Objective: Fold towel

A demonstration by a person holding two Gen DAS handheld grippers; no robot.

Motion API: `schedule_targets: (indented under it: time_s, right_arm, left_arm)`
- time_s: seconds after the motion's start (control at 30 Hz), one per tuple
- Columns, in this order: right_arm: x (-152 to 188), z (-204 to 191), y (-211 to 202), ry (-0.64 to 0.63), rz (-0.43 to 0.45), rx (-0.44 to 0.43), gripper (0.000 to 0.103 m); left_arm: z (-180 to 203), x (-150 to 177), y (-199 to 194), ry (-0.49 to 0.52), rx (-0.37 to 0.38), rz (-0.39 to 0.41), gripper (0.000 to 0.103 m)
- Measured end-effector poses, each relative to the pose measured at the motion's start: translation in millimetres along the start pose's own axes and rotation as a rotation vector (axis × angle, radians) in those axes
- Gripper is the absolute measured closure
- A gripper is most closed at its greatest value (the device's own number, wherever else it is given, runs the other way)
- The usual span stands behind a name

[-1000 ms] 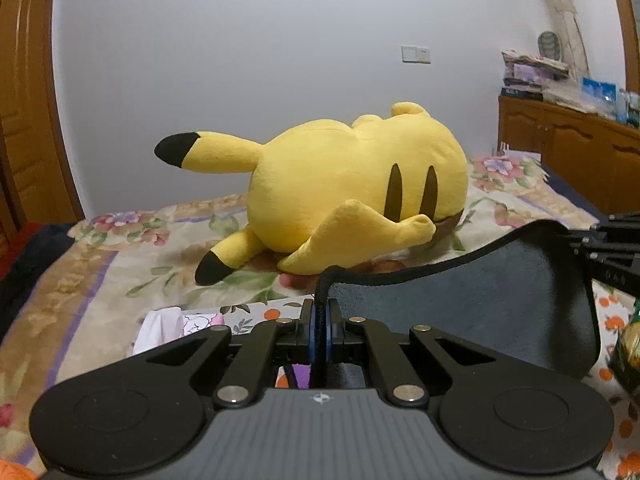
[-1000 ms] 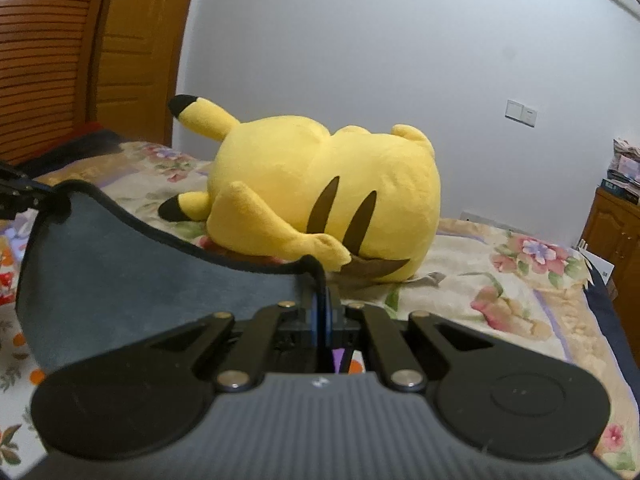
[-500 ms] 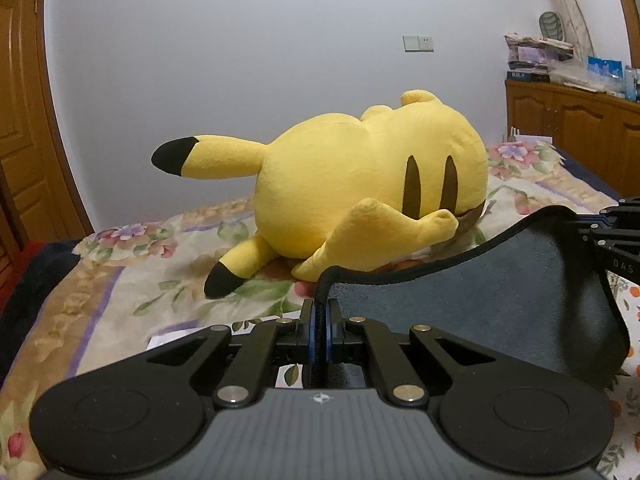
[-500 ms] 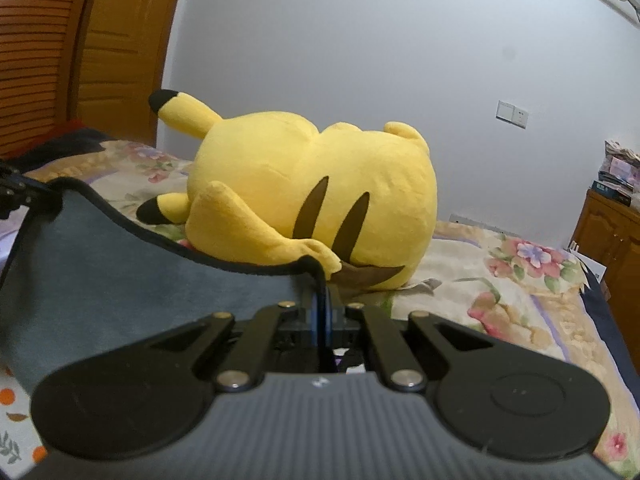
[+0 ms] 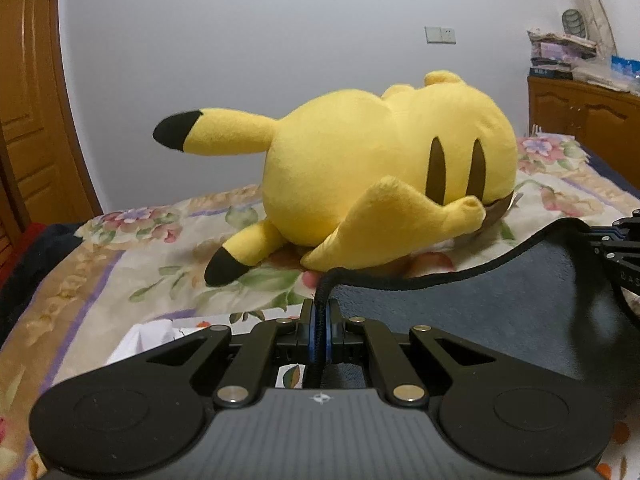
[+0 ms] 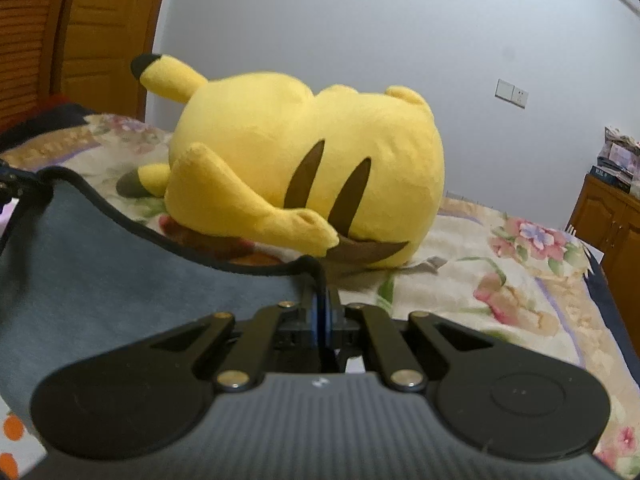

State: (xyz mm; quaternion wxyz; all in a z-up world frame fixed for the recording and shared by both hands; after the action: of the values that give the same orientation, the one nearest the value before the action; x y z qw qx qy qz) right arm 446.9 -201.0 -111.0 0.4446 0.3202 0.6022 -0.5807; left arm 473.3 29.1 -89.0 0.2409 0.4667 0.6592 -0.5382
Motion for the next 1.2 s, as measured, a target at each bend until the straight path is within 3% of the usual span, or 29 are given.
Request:
schedule_targets:
  time_s: [0.37, 0.8, 0.9, 1.0, 1.2]
  right_arm:
    - [14.6, -1.7, 23.7, 0.007, -0.105, 0.023, 0.099]
    - [21.5, 2.7, 32.2, 0.044, -0.136, 0.031, 0.097]
    - [20.8, 1.3, 28.4, 0.047, -0.138, 0.024, 0.097]
    - [21.1, 0.7, 21.8, 0.056, -0.141, 0.014, 0.089]
    - [24.9, -1.5, 5.3, 0.083, -0.159, -0.008, 0.086]
  left_arm:
    - [5.3, 10.5, 30.2, -0.014, -0.013, -0.051, 0.097]
    - [7.7, 20.5, 46.7, -0.024, -0.025, -0.097, 0.096]
    - [8.5, 20.7, 44.7, -0.028, -0.019, -0.107, 0.086]
    - [11.6, 21.1, 38.2, -0.025, -0.003, -0.104, 0.068]
    - [21.6, 25.9, 21.4, -0.021, 0.029, -0.107, 0.062]
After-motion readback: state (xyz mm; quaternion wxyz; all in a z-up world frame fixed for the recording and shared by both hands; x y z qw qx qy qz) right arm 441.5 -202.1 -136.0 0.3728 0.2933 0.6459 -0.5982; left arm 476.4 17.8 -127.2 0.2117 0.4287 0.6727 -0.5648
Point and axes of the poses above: each gripper's, at about its wrist camera, not at the fingertips, and y roughly the way its jaws point, z to its right, x to its underside, the point moved 4 cm from there along y, roughly the way its jaws point, and after that the axes turned 9 degrees about y, right-handed, at the moved point
